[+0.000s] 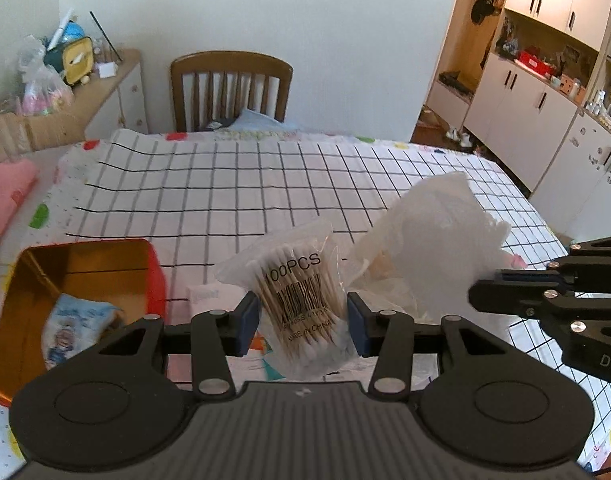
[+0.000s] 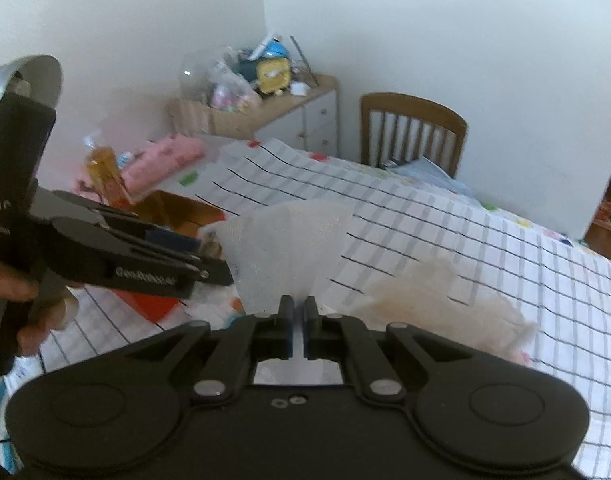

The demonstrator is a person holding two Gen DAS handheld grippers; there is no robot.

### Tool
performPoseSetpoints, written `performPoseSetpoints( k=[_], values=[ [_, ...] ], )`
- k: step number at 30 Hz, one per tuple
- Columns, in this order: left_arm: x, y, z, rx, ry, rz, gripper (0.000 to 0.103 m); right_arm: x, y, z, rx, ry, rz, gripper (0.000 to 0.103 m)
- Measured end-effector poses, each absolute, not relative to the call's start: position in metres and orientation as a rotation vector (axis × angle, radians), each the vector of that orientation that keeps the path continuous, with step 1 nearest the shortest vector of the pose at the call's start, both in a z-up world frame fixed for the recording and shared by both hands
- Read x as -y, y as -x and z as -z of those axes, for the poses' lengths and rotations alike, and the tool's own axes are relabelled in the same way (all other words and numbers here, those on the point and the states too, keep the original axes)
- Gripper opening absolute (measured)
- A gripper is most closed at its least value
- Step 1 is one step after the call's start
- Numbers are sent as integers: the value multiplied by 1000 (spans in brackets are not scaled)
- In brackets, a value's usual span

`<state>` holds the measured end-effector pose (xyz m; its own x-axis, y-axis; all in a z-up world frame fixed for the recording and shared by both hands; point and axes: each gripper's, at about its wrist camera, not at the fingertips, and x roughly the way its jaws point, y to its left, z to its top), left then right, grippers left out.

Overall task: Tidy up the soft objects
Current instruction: 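Carry the swab bag with the left tool while the right tool carries the mesh bag to the tin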

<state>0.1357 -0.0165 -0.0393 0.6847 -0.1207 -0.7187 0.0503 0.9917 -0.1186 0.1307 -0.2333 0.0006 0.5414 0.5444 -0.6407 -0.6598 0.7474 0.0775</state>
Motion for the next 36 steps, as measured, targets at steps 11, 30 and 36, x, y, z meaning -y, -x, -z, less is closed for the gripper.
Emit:
performPoseSetpoints(
  k=[11, 30, 36],
  values=[
    [-41, -116, 21, -784, 108, 33, 46, 169, -129, -18, -688, 163, -810, 4],
    [-149, -113, 33, -822, 109, -59, 46, 63, -157, -4, -786, 82, -812, 4],
    [-172, -119, 44, -846, 105, -74, 46, 41, -181, 0, -812, 6, -785, 4]
  ],
)
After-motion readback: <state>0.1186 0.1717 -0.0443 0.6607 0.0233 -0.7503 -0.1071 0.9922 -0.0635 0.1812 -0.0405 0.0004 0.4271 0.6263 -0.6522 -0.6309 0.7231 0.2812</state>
